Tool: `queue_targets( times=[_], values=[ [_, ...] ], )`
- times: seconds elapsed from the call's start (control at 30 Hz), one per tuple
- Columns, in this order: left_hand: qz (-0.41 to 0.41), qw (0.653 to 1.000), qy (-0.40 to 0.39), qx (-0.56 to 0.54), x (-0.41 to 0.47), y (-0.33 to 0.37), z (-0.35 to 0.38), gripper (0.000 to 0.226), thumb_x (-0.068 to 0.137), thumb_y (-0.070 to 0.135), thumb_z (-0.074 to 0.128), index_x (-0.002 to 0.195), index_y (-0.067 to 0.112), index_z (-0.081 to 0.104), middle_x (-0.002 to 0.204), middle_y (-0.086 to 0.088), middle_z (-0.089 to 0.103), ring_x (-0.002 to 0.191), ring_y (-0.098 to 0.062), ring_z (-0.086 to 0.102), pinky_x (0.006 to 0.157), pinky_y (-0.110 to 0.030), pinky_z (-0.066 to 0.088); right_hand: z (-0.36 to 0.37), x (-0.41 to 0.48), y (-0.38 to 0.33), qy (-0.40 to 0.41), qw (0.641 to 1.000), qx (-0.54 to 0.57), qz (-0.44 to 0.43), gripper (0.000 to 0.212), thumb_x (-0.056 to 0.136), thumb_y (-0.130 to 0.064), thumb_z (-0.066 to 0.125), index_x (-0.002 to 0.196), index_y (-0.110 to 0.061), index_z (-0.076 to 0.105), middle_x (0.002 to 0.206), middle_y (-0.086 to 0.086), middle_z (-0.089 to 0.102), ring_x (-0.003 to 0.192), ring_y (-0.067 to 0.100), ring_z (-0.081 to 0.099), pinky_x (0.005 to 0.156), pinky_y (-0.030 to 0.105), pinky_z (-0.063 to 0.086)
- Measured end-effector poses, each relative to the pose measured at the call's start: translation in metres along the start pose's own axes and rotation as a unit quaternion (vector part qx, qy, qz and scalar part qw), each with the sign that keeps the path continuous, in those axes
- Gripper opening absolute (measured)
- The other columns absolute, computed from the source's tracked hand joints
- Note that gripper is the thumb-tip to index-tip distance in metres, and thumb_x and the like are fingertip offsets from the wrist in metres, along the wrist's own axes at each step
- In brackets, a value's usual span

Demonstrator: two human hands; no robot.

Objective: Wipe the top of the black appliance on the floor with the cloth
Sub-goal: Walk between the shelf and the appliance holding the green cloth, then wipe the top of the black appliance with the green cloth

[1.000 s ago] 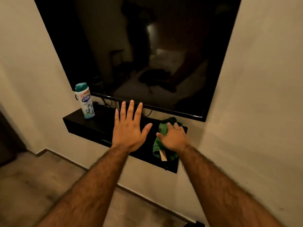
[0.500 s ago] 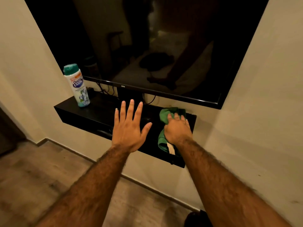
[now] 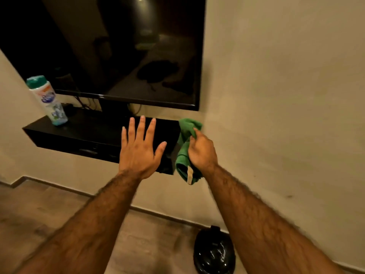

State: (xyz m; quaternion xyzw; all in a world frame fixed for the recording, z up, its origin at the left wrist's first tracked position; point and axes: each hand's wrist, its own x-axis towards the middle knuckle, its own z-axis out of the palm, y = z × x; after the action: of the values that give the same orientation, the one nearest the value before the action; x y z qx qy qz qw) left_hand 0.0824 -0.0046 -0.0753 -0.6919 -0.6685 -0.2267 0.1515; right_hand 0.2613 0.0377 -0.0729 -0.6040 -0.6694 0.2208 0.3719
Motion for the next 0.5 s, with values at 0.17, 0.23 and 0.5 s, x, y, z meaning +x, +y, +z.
queue_targets(
  times=[0.17, 0.23, 0.5],
  values=[
    [0.025, 0.999, -0.007, -0.021, -0.019, 0.074, 0.004, 0.072, 0.092, 0.061, 0.021, 0.153, 0.024, 0.01, 0.162, -0.012, 0.011, 0.149, -0.03, -0.004, 0.119, -0.051, 0.0, -0.057, -0.033, 0.053, 0.035, 0.996, 0.048, 0.062, 0.034, 0.097, -0.025, 0.035, 0.127, -0.021, 0.053, 0.124, 0.012, 0.063, 0.11, 0.034, 0.058, 0.093, 0.038, 0.045],
    [0.04, 0.999, -0.014, -0.025, -0.03, 0.104, 0.012, 0.072, 0.092, 0.06, 0.023, 0.153, 0.025, 0.01, 0.162, -0.012, 0.012, 0.149, -0.03, -0.004, 0.119, -0.051, 0.001, -0.073, -0.045, 0.081, 0.043, 0.995, 0.051, 0.079, 0.034, 0.097, -0.023, 0.036, 0.127, -0.02, 0.053, 0.123, 0.012, 0.063, 0.109, 0.034, 0.058, 0.092, 0.036, 0.043],
    [0.088, 0.988, -0.106, -0.067, -0.09, 0.177, 0.109, 0.071, 0.093, 0.058, 0.024, 0.153, 0.025, 0.008, 0.162, -0.011, 0.012, 0.149, -0.03, -0.001, 0.119, -0.048, 0.004, -0.068, -0.093, 0.202, 0.072, 0.984, 0.073, 0.147, 0.035, 0.097, -0.02, 0.041, 0.13, -0.016, 0.053, 0.126, 0.012, 0.063, 0.113, 0.032, 0.057, 0.089, 0.028, 0.041]
  ],
)
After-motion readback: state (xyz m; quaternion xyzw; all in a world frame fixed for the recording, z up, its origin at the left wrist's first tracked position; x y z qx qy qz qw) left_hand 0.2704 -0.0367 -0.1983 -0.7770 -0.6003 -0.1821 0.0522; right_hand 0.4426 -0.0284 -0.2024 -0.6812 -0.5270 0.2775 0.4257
